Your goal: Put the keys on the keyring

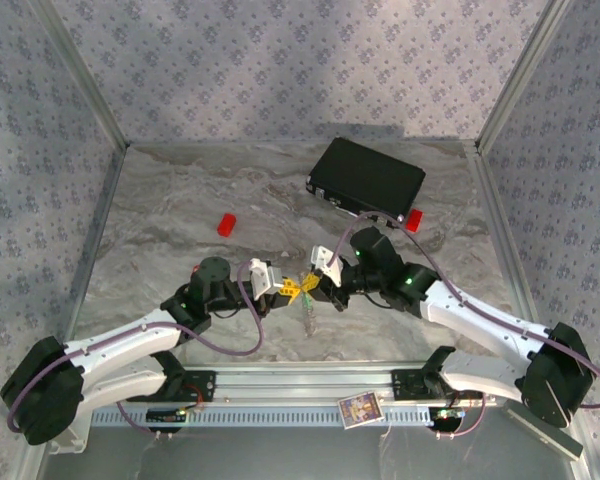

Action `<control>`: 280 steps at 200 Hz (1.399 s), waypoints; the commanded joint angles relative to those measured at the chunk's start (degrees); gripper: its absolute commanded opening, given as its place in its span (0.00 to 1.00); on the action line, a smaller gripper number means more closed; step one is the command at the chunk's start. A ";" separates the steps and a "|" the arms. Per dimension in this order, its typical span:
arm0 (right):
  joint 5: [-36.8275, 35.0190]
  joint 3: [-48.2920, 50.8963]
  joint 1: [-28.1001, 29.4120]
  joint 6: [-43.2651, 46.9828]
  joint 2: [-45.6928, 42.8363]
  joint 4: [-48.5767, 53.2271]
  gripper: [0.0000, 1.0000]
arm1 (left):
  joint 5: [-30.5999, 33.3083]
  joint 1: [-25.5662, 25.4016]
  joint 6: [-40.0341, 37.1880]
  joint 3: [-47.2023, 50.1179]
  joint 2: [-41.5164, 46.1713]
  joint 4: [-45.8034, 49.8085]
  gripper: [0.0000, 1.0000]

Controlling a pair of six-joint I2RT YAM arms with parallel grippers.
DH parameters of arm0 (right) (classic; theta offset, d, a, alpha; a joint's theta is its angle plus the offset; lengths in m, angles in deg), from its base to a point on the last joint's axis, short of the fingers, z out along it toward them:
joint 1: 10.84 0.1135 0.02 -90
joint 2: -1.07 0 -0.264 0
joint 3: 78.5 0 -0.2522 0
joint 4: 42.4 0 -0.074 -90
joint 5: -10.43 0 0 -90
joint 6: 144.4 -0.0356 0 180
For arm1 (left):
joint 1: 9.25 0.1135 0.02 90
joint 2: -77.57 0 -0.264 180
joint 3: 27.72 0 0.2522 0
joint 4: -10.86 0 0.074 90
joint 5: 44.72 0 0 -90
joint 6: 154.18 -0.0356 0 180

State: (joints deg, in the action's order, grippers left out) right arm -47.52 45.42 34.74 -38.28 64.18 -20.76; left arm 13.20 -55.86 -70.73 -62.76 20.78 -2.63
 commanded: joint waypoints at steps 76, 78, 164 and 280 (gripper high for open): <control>-4.24 -10.55 0.93 9.91 2.76 15.52 0.00 | 2.18 -0.32 -2.99 -5.41 1.43 9.51 0.26; -4.38 -10.82 0.98 10.16 2.97 15.94 0.00 | 2.10 -0.26 -3.02 -5.50 1.49 9.69 0.26; -6.11 -16.26 3.19 14.84 6.56 21.59 0.00 | 1.51 -0.32 -3.21 -6.32 1.59 10.22 0.15; -3.89 -13.64 2.80 11.82 4.73 17.04 0.01 | 0.97 -0.32 -3.84 -6.32 0.21 9.23 0.00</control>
State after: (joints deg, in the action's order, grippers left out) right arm -54.25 31.56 37.67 -24.84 70.60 -0.54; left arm 14.84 -55.88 -73.77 -67.22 21.50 7.34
